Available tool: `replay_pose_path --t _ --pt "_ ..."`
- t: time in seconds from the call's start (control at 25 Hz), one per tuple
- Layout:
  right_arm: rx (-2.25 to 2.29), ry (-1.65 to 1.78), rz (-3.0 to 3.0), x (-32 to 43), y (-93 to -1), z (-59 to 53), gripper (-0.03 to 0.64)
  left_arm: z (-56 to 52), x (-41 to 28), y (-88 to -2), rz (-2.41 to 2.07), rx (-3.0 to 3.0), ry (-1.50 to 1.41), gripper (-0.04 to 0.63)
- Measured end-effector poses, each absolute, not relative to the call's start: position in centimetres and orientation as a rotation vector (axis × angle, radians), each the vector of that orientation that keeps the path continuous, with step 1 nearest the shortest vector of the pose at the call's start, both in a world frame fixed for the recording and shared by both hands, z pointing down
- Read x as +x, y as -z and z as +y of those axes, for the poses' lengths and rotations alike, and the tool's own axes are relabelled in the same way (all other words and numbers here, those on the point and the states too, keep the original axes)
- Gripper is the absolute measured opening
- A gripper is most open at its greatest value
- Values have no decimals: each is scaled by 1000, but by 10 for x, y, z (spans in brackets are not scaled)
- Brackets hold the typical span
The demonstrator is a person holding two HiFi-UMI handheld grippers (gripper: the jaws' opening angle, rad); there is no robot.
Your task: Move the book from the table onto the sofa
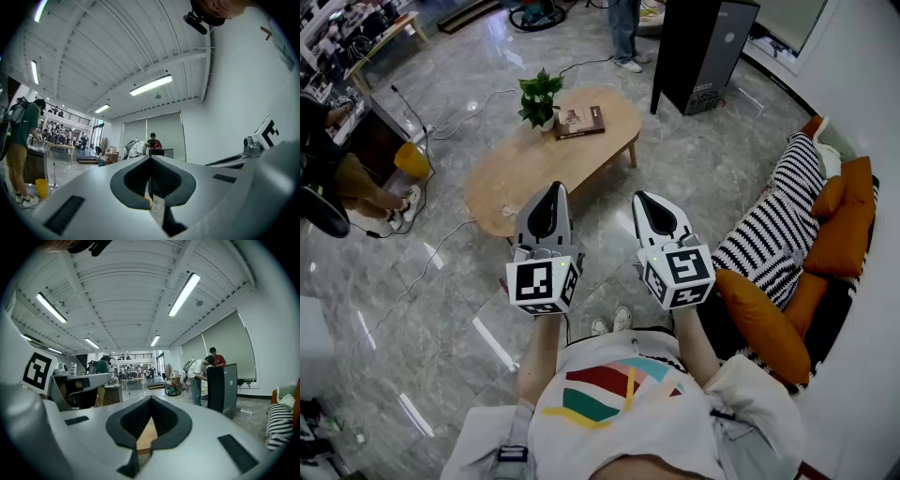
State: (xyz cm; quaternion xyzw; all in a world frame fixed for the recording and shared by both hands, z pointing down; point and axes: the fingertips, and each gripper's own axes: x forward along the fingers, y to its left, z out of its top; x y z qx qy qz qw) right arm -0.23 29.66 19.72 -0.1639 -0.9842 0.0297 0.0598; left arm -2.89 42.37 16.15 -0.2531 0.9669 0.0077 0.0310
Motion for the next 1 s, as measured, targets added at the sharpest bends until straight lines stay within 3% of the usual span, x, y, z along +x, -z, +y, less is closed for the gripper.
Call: replay_pose_path --t 1.0 --pt "-506 -265 -2991 3 -209 266 14 402 -29 -172 2979 -809 -18 6"
